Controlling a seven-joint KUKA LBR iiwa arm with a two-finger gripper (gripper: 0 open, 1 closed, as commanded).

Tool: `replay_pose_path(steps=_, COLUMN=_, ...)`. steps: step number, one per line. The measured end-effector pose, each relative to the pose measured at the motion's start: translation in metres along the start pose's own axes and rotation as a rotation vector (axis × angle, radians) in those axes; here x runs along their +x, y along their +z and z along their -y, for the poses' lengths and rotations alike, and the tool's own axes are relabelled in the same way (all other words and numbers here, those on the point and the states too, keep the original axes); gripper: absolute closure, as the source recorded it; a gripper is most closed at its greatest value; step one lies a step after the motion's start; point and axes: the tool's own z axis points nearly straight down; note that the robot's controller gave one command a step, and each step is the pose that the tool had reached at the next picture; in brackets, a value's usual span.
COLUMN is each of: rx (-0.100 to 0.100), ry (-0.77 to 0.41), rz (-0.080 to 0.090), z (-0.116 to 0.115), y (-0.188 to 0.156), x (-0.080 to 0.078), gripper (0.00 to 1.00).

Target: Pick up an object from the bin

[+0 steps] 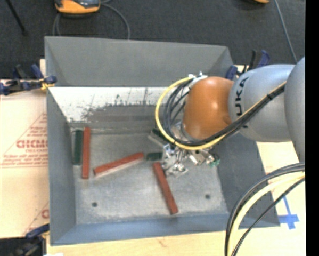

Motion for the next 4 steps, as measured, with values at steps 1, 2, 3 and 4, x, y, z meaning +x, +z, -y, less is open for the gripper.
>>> replay_pose_path(steps=1, rx=0.003, ry=-0.002, rz=0.037, z=-0.004, y=0.001, x=-0.008, gripper=0.0)
replay_pose_path(steps=2, rx=0.002, ry=-0.003, rz=0.036, z=-0.004, y=0.002, x=-0.008, gripper=0.0)
replay_pose_path(steps=3, rx=-0.006, ry=-0.475, rz=0.017, z=0.029, y=-0.001, x=-0.008, gripper=1.0)
replay_pose_path(steps=4, rx=-0.006, ry=-0.474, rz=0.017, z=0.029, y=-0.001, x=-0.008, gripper=1.0)
